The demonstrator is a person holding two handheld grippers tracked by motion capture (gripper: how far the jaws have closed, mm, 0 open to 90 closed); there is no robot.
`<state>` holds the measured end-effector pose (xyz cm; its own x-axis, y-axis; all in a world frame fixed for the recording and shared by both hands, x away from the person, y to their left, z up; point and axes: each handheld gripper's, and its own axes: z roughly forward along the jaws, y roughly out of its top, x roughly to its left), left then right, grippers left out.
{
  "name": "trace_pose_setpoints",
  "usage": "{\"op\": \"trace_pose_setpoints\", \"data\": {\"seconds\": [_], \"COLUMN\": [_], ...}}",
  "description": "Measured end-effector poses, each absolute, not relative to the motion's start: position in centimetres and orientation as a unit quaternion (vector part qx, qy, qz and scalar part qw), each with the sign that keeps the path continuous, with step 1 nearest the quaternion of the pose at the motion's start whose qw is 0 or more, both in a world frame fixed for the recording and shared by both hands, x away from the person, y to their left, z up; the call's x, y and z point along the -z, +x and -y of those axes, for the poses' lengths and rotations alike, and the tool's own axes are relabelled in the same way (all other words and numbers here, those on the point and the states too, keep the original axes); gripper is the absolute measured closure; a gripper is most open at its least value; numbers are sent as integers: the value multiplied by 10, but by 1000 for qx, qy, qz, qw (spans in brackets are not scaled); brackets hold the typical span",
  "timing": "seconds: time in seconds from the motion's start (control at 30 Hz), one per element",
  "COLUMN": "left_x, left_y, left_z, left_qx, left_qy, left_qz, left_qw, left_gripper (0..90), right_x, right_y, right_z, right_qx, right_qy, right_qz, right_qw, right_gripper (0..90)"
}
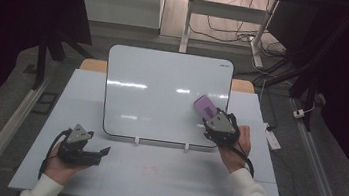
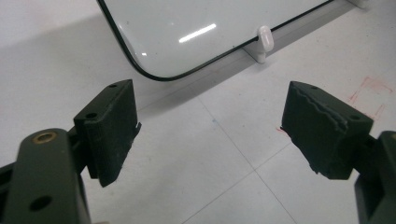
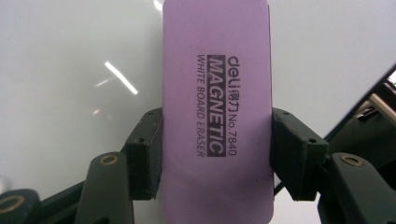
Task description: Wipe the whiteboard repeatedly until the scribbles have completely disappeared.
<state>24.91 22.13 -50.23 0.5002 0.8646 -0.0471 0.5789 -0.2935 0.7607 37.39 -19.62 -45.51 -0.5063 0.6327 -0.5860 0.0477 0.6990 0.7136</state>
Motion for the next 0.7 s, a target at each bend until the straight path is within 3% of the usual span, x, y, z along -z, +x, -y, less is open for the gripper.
{"op": "trace_pose_setpoints", "data": {"seconds": [0.33,0.53,0.7], "left_x": [502,502,502], "left_y": [249,249,250], "left_z": [-219,-220,-219], "left_qx": [-192,-192,-191], "left_qy": [783,782,783], "left_qz": [-459,-461,-460], "left_qw": [374,374,373], "left_gripper": [196,196,196], "right_x": [501,491,478], "right_y": [333,340,344], "right_z": [187,197,205], "right_qx": [-294,-344,-392], "right_qy": [159,202,232], "right_qz": [-842,-846,-829], "right_qw": [424,354,324], "right_gripper": [406,406,406]}}
